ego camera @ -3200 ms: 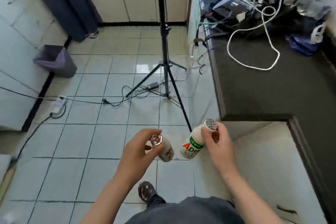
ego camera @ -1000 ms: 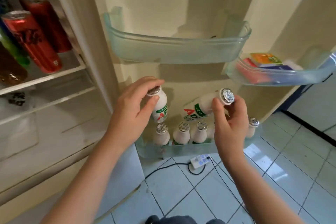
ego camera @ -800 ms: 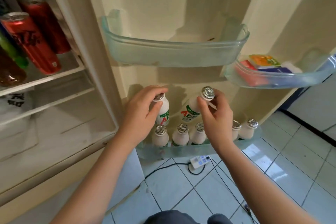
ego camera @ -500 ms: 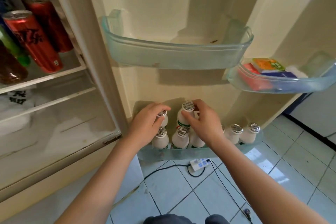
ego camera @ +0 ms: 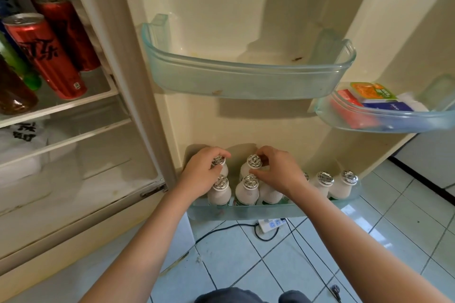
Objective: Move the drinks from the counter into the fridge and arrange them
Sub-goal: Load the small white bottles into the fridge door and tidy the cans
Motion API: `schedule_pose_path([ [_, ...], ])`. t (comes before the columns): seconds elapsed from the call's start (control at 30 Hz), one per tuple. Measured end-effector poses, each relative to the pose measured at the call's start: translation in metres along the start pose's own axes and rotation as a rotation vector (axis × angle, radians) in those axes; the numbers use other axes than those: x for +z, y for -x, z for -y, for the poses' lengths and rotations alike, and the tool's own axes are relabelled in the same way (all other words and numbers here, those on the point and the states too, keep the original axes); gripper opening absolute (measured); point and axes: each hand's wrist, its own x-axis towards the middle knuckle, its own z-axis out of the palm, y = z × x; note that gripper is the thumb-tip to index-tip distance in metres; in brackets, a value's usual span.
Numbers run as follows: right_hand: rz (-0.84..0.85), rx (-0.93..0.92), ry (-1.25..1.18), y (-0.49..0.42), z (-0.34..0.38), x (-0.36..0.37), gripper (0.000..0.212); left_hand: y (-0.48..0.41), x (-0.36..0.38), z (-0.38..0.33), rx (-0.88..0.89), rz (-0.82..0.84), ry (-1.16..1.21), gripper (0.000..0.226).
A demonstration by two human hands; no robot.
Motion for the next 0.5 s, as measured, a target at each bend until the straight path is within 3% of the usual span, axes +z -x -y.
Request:
schedule_pose_path([
  [0.17,0.062,0.009,-0.005,-0.002,0.001,-0.005,0.047,0.02,0.0,-0.006,0.191,-0.156,-0.066,0.029],
  [0.3,0.055,0.013,-0.059,0.003,0.005,-0.01,0.05,0.042,-0.016,-0.012,0.399,-0.5,0.067,0.022],
  [0.4,-0.053,-0.046,-0.059,0.011,0.01,-0.01,0.042,0.051,-0.029,-0.008,0.508,-0.826,0.09,0.013],
  [0.5,-0.24,-0.124,-0.084,0.021,0.021,-0.009,0.03,0.043,-0.04,0.002,0.511,-0.981,-0.013,0.029],
])
